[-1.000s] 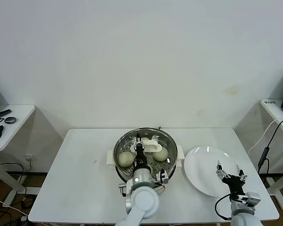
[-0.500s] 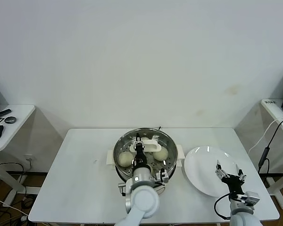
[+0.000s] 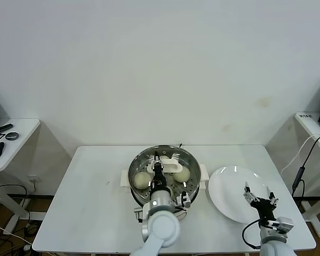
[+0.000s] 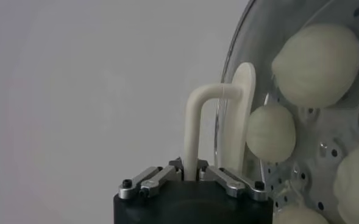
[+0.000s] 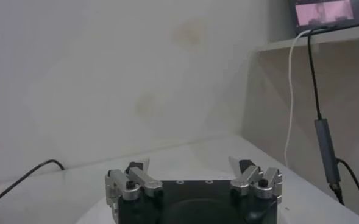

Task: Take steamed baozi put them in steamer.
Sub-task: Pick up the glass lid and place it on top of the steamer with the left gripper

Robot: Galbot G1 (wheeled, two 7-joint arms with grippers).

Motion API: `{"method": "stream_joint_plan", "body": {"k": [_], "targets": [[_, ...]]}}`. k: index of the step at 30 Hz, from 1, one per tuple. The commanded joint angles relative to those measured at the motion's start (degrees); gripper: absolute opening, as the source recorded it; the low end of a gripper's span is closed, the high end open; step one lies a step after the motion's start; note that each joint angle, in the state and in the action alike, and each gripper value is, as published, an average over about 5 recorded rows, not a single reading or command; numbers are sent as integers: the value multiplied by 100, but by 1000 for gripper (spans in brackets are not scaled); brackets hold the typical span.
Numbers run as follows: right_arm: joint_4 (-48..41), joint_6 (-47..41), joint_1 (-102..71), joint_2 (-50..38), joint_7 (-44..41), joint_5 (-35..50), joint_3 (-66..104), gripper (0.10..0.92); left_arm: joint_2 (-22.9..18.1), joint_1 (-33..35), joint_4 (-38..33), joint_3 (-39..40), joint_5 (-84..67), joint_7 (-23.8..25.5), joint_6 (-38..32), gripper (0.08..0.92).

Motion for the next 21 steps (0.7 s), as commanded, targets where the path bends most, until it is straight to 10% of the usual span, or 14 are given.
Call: {"method": "stream_joint_plan", "body": {"k": [1, 21], "targets": [[-6, 10, -2, 6, -1, -12, -8, 823, 32, 168, -340, 66, -459, -163, -98, 186], [224, -74, -284, -95, -240, -138, -151, 823, 606, 1951, -3293, -474, -1857, -477, -371, 730]]}}
